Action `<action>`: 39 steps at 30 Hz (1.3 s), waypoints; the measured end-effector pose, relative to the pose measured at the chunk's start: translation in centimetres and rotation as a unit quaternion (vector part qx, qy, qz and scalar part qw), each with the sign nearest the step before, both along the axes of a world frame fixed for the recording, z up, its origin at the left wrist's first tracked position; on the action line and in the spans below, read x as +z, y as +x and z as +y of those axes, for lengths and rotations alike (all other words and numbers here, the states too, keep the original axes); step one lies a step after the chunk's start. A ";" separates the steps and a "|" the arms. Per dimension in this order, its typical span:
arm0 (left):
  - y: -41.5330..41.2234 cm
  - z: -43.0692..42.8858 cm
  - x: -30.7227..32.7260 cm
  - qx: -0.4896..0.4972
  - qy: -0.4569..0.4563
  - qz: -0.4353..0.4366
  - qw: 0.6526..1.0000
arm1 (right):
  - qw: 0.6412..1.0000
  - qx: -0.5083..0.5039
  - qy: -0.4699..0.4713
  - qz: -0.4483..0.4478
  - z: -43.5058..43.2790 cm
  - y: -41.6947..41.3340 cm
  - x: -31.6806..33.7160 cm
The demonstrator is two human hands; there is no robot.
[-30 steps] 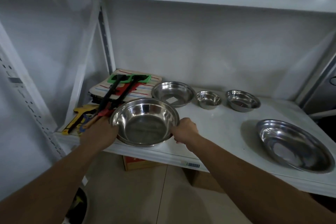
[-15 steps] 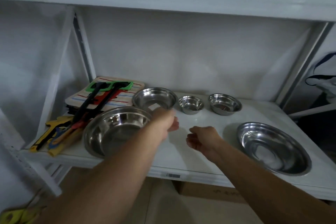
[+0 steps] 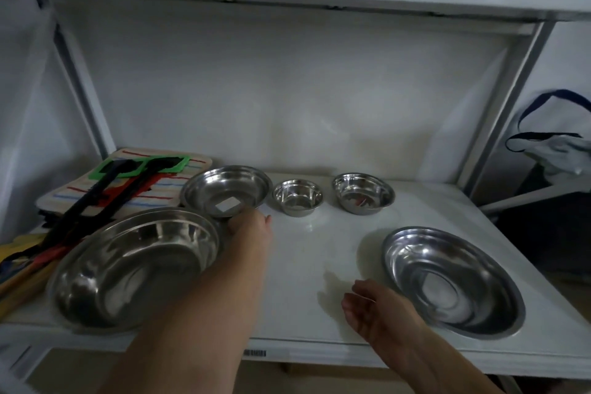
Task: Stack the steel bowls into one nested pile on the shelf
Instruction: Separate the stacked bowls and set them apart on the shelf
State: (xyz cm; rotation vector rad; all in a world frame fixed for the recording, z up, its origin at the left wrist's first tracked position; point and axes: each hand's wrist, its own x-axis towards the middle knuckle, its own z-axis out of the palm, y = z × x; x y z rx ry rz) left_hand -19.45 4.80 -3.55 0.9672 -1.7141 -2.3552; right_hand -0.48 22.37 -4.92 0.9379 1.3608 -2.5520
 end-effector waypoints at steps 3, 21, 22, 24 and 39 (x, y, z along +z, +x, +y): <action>0.2 -0.4 -0.2 -0.073 -0.309 -0.002 0.948 | 1.000 -0.014 -0.020 -0.007 0.6 0.6 -0.2; 10.5 3.5 9.2 -0.273 0.022 0.126 0.954 | 0.950 -0.298 0.069 -0.061 4.5 5.4 1.5; 11.6 3.8 9.3 -0.300 0.005 0.121 0.946 | 0.952 -0.288 0.084 -0.064 4.6 5.6 1.8; 13.5 4.3 9.1 -0.353 -0.021 0.114 0.928 | 0.957 -0.257 0.123 -0.056 4.7 6.0 2.5; 16.9 2.8 7.7 -0.404 -0.278 0.100 0.866 | 0.963 -0.075 0.252 0.057 4.5 9.2 5.8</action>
